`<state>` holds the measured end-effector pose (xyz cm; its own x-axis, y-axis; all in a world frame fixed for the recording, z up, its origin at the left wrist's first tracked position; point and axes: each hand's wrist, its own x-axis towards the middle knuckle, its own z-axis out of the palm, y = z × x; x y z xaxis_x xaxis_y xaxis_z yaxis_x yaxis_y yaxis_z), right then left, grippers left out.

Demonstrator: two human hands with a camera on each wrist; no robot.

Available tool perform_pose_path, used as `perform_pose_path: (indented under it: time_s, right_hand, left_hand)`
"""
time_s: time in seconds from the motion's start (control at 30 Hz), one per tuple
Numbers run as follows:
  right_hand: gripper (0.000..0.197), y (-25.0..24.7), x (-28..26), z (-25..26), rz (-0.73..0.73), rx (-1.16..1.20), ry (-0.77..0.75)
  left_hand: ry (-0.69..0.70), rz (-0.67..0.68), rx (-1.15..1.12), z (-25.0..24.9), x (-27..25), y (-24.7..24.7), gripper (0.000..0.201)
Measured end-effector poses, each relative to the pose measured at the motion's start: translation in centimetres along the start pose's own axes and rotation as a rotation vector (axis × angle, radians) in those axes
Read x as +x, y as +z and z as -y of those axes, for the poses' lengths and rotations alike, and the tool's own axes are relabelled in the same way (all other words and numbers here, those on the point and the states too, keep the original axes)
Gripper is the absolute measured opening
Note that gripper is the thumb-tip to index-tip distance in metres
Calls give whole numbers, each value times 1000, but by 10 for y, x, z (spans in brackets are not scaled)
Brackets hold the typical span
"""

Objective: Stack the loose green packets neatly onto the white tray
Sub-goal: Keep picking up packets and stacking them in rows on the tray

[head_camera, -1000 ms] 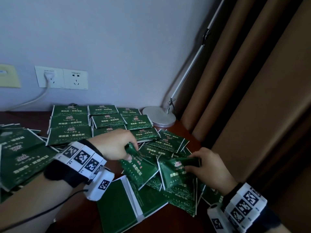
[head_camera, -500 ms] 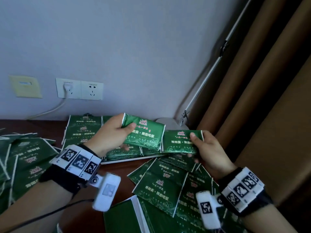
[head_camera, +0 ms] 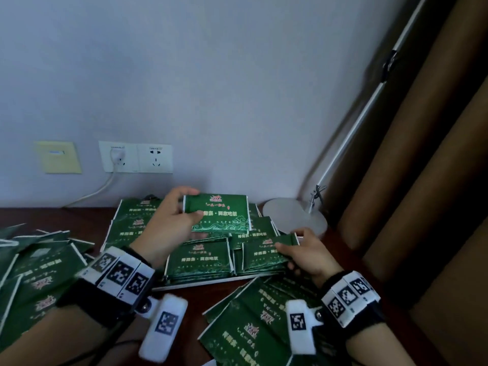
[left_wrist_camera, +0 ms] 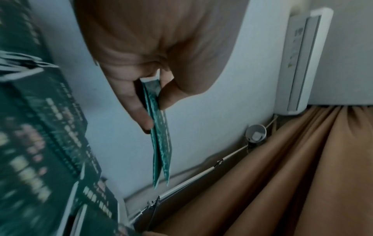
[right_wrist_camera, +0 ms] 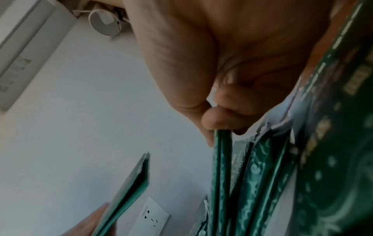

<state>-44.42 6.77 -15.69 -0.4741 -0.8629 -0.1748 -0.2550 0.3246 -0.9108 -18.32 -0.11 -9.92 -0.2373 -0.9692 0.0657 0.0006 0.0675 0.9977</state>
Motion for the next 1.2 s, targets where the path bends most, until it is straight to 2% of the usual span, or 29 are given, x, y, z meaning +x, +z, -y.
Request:
perform_pose_path:
  time_s: [0.1, 0.17, 0.33, 0.53, 0.7, 0.8, 0.93, 1.0, 1.07, 1.13, 1.2]
  right_hand:
    - [54, -6, 6, -1, -18, -157, -5]
    - [56, -8, 8, -1, -22, -207, 2]
    - [57, -9, 10, 1, 27, -356, -13]
    - [51, -9, 10, -1, 6, -389, -36]
    - [46, -7, 9, 1, 57, -373, -13]
    - [41, -7, 6, 4, 70, -401, -36]
    - [54, -11, -3, 13, 103, -551, -73]
    - [58, -12, -6, 17, 169, -617, -82]
    - [59, -13, -7, 19, 218, -651, -73]
    - [62, -12, -7, 18, 225, -681, -76]
    - [60, -10, -6, 17, 211, -690, -93]
  left_hand:
    - [96, 30, 252, -19, 31, 18, 33]
    - [116, 33, 350, -29, 58, 33, 33]
    - [36, 77, 528, -22, 123, 67, 26]
    - [-26, 169, 809, 5, 170, 86, 9]
    - [-18, 237, 1228, 12, 188, 94, 22]
    - [-23, 282, 1466, 11, 190, 97, 21]
    - [9, 318, 1692, 10, 187, 107, 33]
    - [70, 386, 1724, 13, 185, 114, 44]
    - [131, 526, 1659, 17, 182, 119, 54]
    - [138, 632, 1625, 22, 178, 121, 54]
    - [135, 649, 1614, 27, 177, 121, 51]
